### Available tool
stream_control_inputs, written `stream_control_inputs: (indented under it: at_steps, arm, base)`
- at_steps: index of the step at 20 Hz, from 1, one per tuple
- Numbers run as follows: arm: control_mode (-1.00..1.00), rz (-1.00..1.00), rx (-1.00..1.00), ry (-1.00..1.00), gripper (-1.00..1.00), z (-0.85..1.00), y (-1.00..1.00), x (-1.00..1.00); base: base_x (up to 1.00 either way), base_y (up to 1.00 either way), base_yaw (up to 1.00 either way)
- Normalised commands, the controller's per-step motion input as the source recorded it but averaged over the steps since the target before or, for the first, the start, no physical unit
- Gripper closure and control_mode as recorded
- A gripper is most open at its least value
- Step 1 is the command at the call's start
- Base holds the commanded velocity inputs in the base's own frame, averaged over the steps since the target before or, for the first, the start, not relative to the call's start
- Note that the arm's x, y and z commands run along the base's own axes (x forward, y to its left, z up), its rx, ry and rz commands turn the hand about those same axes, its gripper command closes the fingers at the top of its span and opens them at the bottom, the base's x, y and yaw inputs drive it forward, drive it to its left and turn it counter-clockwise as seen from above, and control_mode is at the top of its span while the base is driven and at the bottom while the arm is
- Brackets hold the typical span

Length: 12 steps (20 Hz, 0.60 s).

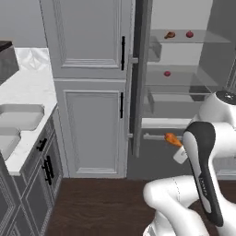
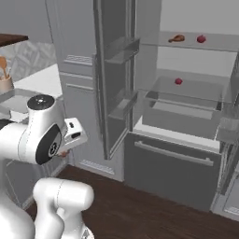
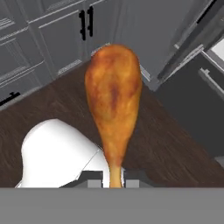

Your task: Place one tomato and one chicken drumstick in each tupperware on the nearby counter, to pack two identical lunches.

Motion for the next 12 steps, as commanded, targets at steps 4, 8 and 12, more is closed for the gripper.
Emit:
stream_control_inputs:
  at_steps: [4, 8, 12]
  arm:
    - [1.00, 0.00, 0.00, 0.00, 1.00, 0.00, 0.00, 0.00]
    - [1.00, 0.00, 0.00, 0.00, 1.00, 0.00, 0.00, 0.00]
    - [1.00, 0.00, 0.00, 0.00, 1.00, 0.00, 0.00, 0.00]
  base:
    - [0.70, 0.90, 0.55]
    - [1.00, 0.38, 0.45]
    - [1.00, -0.24, 0.25]
